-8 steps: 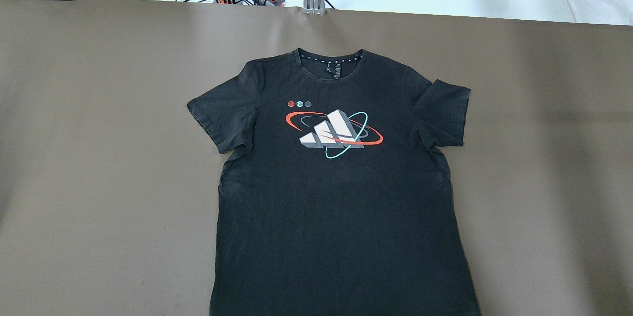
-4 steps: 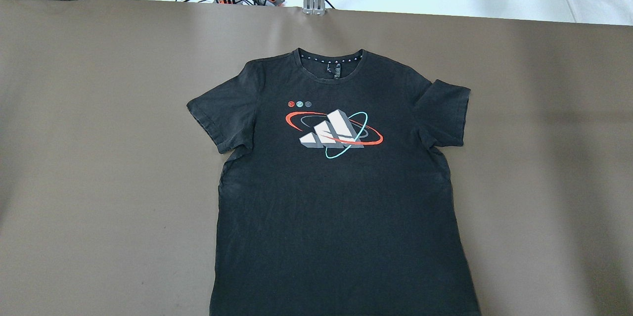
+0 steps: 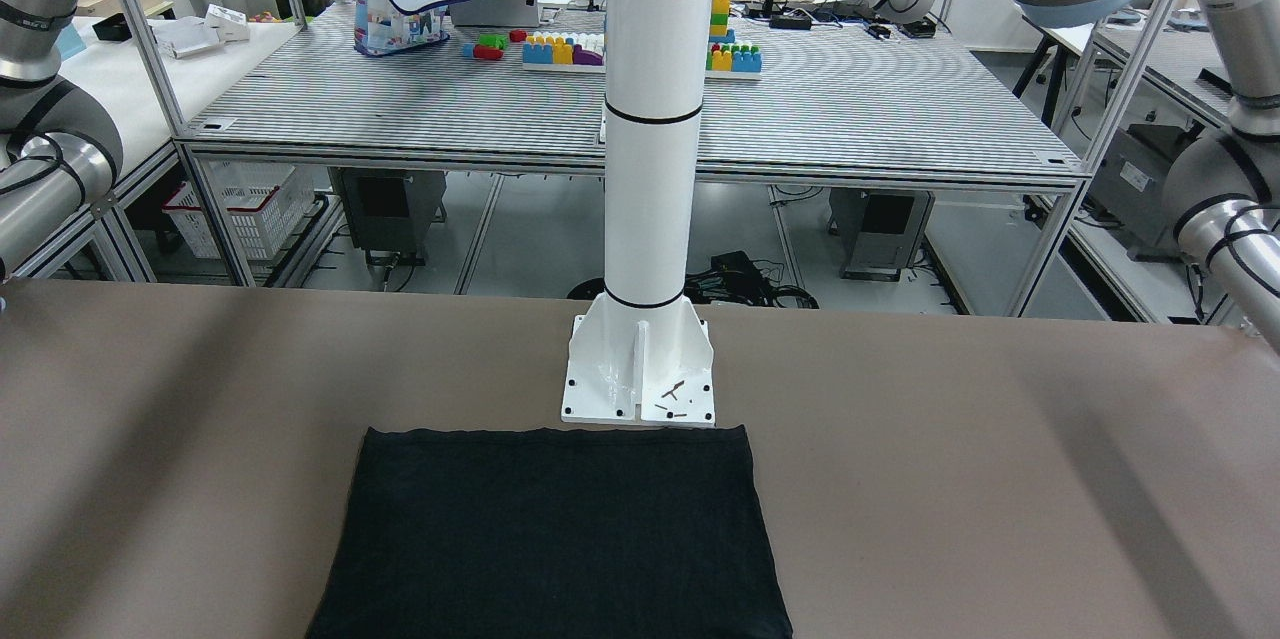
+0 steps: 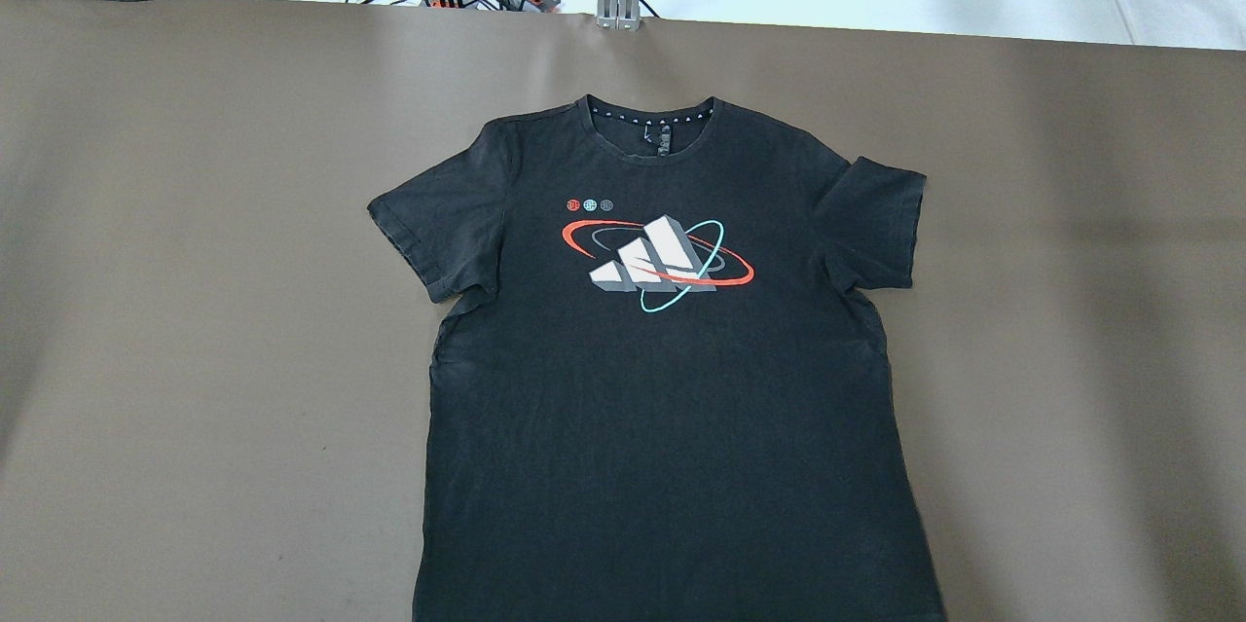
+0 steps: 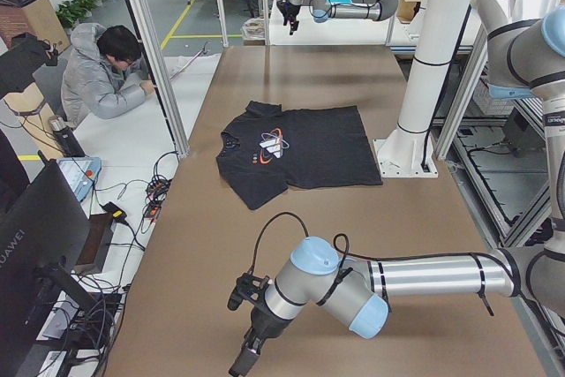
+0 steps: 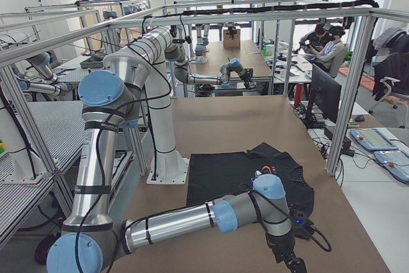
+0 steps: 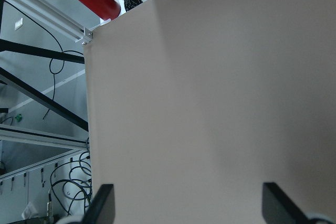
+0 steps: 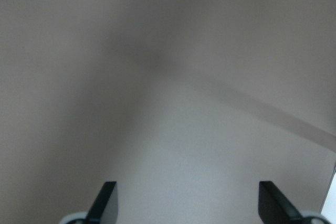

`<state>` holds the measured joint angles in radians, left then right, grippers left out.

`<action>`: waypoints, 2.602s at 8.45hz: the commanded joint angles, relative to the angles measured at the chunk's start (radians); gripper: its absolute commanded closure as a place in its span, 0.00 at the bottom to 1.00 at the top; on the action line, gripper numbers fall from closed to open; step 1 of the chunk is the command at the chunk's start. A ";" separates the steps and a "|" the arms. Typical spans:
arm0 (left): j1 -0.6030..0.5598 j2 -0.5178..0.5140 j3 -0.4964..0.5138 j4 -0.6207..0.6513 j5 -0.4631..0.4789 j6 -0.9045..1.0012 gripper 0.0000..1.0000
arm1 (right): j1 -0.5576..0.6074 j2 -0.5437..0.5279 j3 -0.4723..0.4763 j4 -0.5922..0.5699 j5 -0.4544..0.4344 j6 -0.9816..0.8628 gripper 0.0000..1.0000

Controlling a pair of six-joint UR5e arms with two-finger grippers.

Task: Fold clothes

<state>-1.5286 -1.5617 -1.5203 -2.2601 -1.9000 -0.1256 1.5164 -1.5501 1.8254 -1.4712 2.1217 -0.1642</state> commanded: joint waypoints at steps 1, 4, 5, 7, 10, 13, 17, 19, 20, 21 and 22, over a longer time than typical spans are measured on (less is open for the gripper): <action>0.042 -0.076 0.034 -0.001 -0.094 -0.147 0.00 | -0.024 0.071 -0.110 0.037 0.001 0.006 0.06; 0.103 -0.118 0.028 -0.021 -0.279 -0.277 0.00 | -0.050 0.128 -0.257 0.208 0.004 0.096 0.06; 0.122 -0.126 0.026 -0.053 -0.303 -0.328 0.00 | -0.073 0.140 -0.279 0.254 0.006 0.167 0.06; 0.157 -0.167 0.029 -0.084 -0.300 -0.477 0.00 | -0.139 0.140 -0.278 0.336 0.007 0.366 0.06; 0.331 -0.233 0.032 -0.206 -0.195 -0.835 0.00 | -0.206 0.140 -0.279 0.411 0.007 0.550 0.06; 0.488 -0.334 0.037 -0.207 -0.007 -1.040 0.00 | -0.287 0.188 -0.328 0.481 0.000 0.679 0.06; 0.522 -0.363 0.034 -0.200 0.025 -1.089 0.00 | -0.415 0.327 -0.489 0.617 -0.116 0.857 0.06; 0.524 -0.371 0.034 -0.197 0.025 -1.089 0.00 | -0.432 0.358 -0.517 0.618 -0.118 0.885 0.06; 0.525 -0.373 0.034 -0.197 0.025 -1.089 0.00 | -0.442 0.363 -0.518 0.618 -0.120 0.906 0.06; 0.524 -0.371 0.032 -0.199 0.025 -1.092 0.00 | -0.450 0.369 -0.522 0.618 -0.120 0.910 0.06; 0.524 -0.371 0.032 -0.199 0.027 -1.092 0.00 | -0.462 0.387 -0.541 0.620 -0.121 0.940 0.06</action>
<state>-1.0046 -1.9325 -1.4871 -2.4584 -1.8745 -1.2162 1.0746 -1.1877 1.3073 -0.8532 2.0034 0.7364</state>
